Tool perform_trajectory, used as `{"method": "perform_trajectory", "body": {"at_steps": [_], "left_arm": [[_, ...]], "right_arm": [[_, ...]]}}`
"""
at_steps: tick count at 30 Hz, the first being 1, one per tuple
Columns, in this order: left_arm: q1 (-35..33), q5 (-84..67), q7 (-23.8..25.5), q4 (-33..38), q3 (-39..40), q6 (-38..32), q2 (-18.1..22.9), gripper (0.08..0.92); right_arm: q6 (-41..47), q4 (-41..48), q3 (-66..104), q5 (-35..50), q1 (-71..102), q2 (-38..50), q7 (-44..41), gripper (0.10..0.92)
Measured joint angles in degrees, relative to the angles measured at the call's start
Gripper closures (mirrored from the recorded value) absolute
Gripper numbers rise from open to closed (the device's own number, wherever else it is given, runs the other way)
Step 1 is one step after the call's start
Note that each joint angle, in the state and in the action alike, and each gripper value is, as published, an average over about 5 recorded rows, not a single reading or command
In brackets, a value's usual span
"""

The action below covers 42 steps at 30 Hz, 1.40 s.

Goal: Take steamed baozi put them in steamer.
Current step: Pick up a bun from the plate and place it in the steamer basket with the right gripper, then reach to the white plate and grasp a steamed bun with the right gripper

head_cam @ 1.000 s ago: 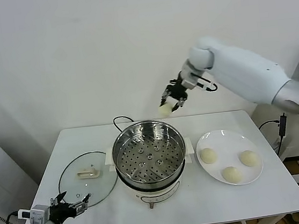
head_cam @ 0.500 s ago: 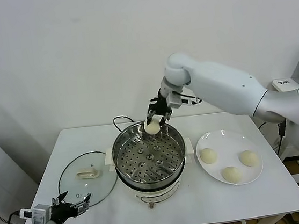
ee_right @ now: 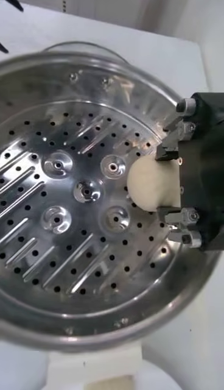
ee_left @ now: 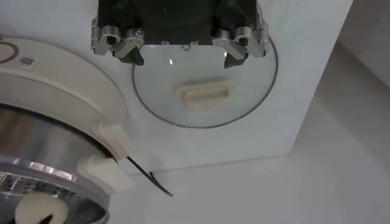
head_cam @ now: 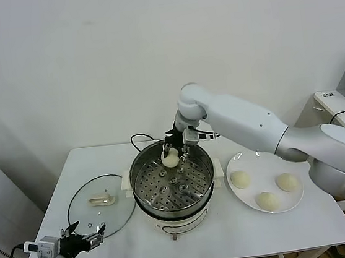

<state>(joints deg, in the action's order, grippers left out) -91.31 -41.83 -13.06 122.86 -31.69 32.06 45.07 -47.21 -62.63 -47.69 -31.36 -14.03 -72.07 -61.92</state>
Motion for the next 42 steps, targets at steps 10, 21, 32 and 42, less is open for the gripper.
{"method": "perform_trajectory", "body": {"at_steps": [10,21,32,42], "left_arm": [[0.1,-0.1,0.0,0.2,-0.1,0.1,-0.1,0.177],[-0.4,-0.1,-0.1,0.8,-0.7,0.1,0.0,0.177],[-0.6,0.0,-0.2,1.3,-1.1,0.1,0.6,0.177],[-1.2,0.8,-0.5,2.1,-1.6,0.3,1.4,0.177]], "right_arm": [[0.0,-0.5,0.1,0.9,0.1,0.7,0.4,0.278],[0.0,1.6,-7.2,19.4,-10.3,5.8,-4.3,0.203],[10.2,3.6,-20.1,40.3,-18.9,14.4,-9.8,0.203],[29.1,3.3,-24.7,47.7,-17.1,22.0,-10.4,0.203]]}}
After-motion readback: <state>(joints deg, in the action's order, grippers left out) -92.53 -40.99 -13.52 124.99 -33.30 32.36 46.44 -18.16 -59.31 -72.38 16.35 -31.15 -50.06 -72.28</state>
